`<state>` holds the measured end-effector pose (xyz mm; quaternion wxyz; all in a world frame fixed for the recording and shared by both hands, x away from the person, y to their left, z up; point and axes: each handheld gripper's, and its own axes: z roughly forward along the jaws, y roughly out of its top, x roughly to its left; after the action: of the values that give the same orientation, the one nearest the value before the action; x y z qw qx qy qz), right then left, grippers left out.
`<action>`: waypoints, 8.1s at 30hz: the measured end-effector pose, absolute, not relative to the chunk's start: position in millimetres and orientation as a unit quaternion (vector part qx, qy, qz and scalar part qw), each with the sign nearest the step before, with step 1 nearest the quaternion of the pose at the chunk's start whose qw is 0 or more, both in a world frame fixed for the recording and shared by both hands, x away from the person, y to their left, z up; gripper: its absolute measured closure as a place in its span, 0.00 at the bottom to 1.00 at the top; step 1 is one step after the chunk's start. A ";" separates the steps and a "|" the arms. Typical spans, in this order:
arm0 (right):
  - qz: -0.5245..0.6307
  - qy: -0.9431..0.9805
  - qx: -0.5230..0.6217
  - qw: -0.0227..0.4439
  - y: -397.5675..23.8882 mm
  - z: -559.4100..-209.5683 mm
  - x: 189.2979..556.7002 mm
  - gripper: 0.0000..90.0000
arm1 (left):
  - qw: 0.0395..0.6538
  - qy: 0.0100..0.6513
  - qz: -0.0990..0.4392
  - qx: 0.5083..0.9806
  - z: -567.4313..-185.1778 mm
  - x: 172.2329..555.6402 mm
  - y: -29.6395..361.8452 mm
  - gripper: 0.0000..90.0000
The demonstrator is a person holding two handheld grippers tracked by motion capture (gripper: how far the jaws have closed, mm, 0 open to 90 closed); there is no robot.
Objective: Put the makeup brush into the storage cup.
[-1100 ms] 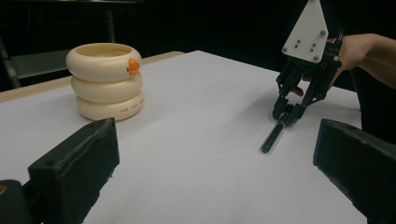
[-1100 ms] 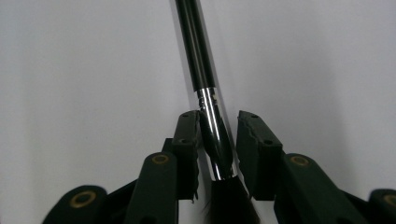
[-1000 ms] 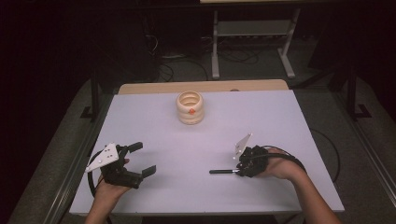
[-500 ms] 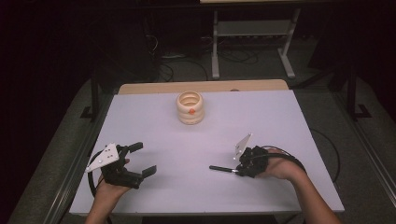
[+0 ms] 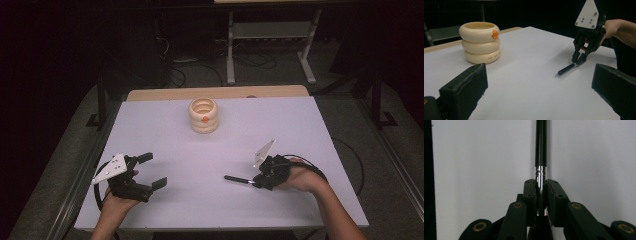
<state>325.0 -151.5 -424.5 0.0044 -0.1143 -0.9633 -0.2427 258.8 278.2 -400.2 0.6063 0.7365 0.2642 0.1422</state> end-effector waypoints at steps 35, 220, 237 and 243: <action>-0.246 -0.966 -0.075 0.026 -149.6 -390.3 331.1 0.86 | 0.586 0.176 0.054 0.789 -382.9 292.3 236.0 0.00; -0.358 -0.933 0.036 0.028 -107.9 -349.2 313.3 0.82 | 0.535 0.075 -0.048 0.840 -397.7 290.2 140.1 0.88; -0.339 -0.939 0.039 0.030 -105.0 -353.1 312.3 0.84 | 0.522 0.077 -0.051 0.848 -401.4 290.7 137.4 0.85; -0.327 -0.944 0.031 0.029 -104.8 -355.0 312.6 0.84 | 0.504 0.076 -0.040 0.860 -401.7 291.0 137.0 0.74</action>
<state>312.6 -104.8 -355.0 0.0290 0.0310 -0.9442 -0.3266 291.0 137.0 -401.7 0.5038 0.8595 0.0759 -0.0404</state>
